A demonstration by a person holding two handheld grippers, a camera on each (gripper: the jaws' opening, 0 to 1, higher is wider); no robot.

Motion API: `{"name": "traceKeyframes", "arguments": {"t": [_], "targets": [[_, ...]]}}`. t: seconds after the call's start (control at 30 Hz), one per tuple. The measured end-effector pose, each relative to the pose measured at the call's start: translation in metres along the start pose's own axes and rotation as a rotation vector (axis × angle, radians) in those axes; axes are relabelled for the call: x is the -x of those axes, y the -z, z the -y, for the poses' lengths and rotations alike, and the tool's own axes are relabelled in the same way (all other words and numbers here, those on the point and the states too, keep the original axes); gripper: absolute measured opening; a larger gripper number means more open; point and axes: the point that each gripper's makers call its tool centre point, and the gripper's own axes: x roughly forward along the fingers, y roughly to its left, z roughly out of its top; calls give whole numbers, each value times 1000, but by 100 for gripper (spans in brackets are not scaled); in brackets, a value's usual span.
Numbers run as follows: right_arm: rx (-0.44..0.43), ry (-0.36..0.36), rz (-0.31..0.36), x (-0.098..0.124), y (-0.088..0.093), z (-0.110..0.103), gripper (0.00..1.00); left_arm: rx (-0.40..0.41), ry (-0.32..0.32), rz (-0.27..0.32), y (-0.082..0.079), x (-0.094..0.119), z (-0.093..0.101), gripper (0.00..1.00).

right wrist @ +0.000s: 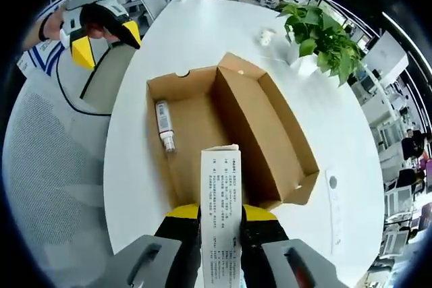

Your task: Operate the shoe box by opening the lid, removing the specified soft item, and placing it in the target area until the item is outside and the box remains undamaged.

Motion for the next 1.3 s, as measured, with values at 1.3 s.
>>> {"name": "traceKeyframes", "arguments": {"t": [1.3], "targets": [[-339,64,-126,48,259,-40,17,-62,96,-105,4,-81,55,44]]}}
